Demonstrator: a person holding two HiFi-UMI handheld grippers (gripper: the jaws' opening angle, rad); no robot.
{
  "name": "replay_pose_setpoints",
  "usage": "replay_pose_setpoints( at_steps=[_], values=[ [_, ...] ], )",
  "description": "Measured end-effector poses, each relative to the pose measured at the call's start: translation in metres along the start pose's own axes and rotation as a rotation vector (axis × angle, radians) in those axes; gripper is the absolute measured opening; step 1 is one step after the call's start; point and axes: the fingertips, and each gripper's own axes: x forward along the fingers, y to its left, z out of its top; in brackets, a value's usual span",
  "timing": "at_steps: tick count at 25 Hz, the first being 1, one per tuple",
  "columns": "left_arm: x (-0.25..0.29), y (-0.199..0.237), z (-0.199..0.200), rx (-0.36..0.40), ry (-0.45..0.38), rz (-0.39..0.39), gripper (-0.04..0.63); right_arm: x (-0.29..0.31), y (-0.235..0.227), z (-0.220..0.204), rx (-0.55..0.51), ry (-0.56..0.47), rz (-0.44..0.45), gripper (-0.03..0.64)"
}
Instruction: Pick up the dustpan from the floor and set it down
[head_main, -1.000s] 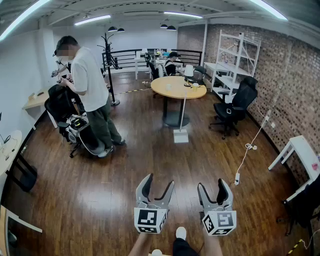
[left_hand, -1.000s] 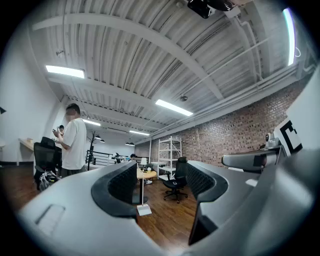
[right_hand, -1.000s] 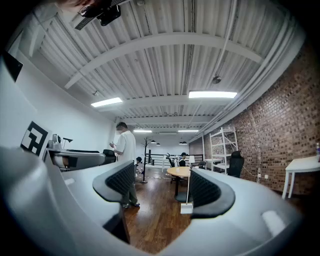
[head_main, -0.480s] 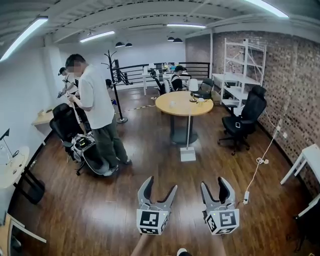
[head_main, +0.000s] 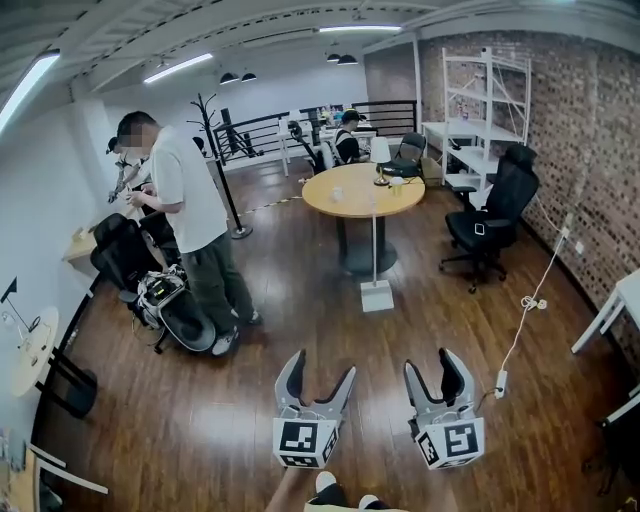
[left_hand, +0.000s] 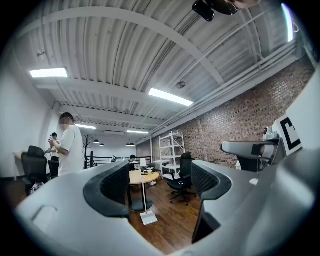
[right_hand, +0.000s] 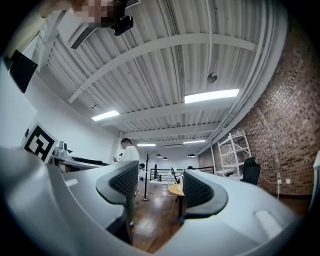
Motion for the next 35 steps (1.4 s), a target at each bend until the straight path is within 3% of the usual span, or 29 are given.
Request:
replay_pose_setpoints(
  at_steps=[3, 11, 19, 25, 35],
  values=[
    [0.018, 0.006, -0.013, -0.001, 0.021, 0.002, 0.360, 0.014, -0.016, -0.018, -0.001, 0.039, -0.047, 0.276],
    [0.120, 0.039, -0.043, -0.101, 0.049, -0.040, 0.357, 0.092, -0.059, -0.046, -0.031, 0.066, -0.126, 0.272],
    [0.227, 0.107, -0.040, -0.077, 0.011, -0.108, 0.391, 0.228, -0.066, -0.057, -0.110, 0.062, -0.116, 0.273],
    [0.272, 0.170, -0.054, -0.068, 0.000, -0.066, 0.456, 0.304, -0.048, -0.073, -0.188, 0.044, -0.082, 0.278],
    [0.330, 0.211, -0.082, -0.086, 0.030, -0.038, 0.477, 0.373, -0.076, -0.111, -0.087, 0.081, -0.082, 0.439]
  ],
)
